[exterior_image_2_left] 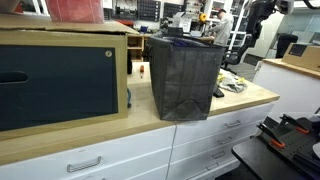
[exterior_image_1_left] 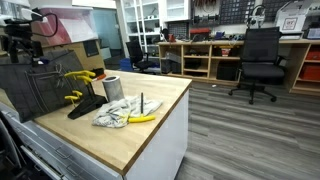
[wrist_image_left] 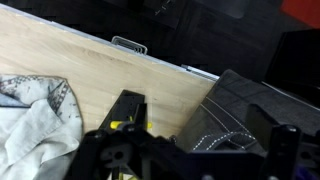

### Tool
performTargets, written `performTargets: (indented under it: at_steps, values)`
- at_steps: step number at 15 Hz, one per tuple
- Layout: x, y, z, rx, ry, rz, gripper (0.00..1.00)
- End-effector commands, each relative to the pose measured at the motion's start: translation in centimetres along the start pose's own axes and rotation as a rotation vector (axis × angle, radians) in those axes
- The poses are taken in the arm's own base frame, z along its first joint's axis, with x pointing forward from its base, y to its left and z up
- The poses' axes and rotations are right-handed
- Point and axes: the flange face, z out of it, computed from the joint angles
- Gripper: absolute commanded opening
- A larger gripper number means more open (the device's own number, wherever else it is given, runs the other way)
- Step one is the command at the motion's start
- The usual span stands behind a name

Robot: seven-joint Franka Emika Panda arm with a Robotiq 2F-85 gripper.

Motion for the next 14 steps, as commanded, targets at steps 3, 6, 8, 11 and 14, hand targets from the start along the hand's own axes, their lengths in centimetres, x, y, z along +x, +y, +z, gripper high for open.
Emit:
performTargets:
  at_steps: [3,6,8,11,14]
  values:
    - [-2.8,-0.7,0.1,0.000,0.033,0.183,1.00]
    - [-3.1,-0.3,-0.4,-0.031,0.057,0.327,1.00]
    - [-3.2,-0.3,-0.9,-0.050,0.071,0.410,1.00]
    - [-3.6,-1.0,-1.9,-0.095,0.103,0.501,1.00]
    - [-4.2,-2.1,-2.7,-0.165,0.132,0.560,1.00]
